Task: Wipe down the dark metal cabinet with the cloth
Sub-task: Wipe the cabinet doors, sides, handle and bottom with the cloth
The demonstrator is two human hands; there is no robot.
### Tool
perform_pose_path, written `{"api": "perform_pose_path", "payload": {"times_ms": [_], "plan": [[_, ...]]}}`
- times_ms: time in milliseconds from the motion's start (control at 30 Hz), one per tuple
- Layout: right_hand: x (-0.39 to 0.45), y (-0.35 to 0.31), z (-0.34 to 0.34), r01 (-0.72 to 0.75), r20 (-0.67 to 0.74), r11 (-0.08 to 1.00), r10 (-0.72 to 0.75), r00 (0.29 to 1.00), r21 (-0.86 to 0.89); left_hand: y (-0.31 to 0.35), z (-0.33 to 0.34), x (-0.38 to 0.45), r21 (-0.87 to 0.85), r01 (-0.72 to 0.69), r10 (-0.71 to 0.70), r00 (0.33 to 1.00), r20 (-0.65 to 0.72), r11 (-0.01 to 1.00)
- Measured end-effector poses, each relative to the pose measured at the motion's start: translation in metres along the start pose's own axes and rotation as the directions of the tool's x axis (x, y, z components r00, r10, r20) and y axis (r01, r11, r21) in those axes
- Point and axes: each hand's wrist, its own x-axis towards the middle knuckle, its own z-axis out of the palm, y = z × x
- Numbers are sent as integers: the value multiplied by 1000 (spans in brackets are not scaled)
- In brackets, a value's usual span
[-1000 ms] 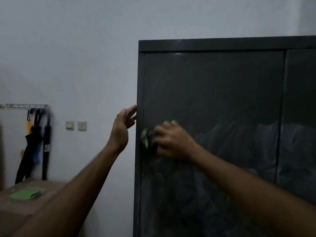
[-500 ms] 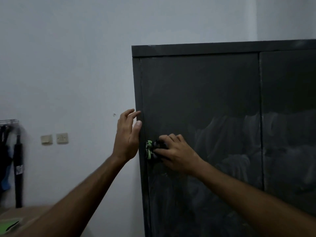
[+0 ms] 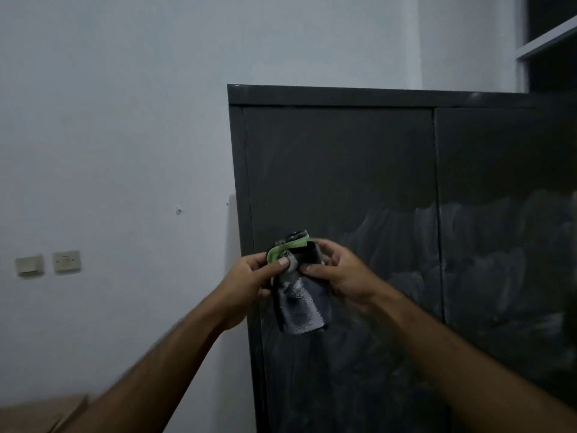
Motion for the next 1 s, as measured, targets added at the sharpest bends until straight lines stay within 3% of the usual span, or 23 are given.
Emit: {"api": "perform_pose_path", "payload": {"times_ms": [300,467,567,667,733,833,900,1000], "plan": [[-20,-5,-17,-255,100,966,250,963,37,-4,4,-3,-75,42,-47,996,-74,996],[-26,-8,-18,-204,22,969,203,979,139,-6,6,-1,-80,125,-136,980,-145,989],[-27,-8,-11,-133,-71,970,150,986,203,-12,12,0,108,141,-118,972,-202,984],[-26,-6,-2,-77,-198,979,115,973,190,-16,23,-5,459,13,151,936,-318,889],[-25,-5,1,-75,-241,976,124,962,204,-13,33,-12,444,-10,126,964,-234,896],[-29,-8,3,-139,-177,959,186,967,248,-12,44,-16,267,111,-115,993,-1,957],[-31,-11,-1,-154,-166,975,180,969,163,-14,43,-14,235,102,-112,993,27,967],[-30,-20,-12,-177,-345,943,73,936,-280,-18,33,-9,280,64,-74,997,27,958]]}}
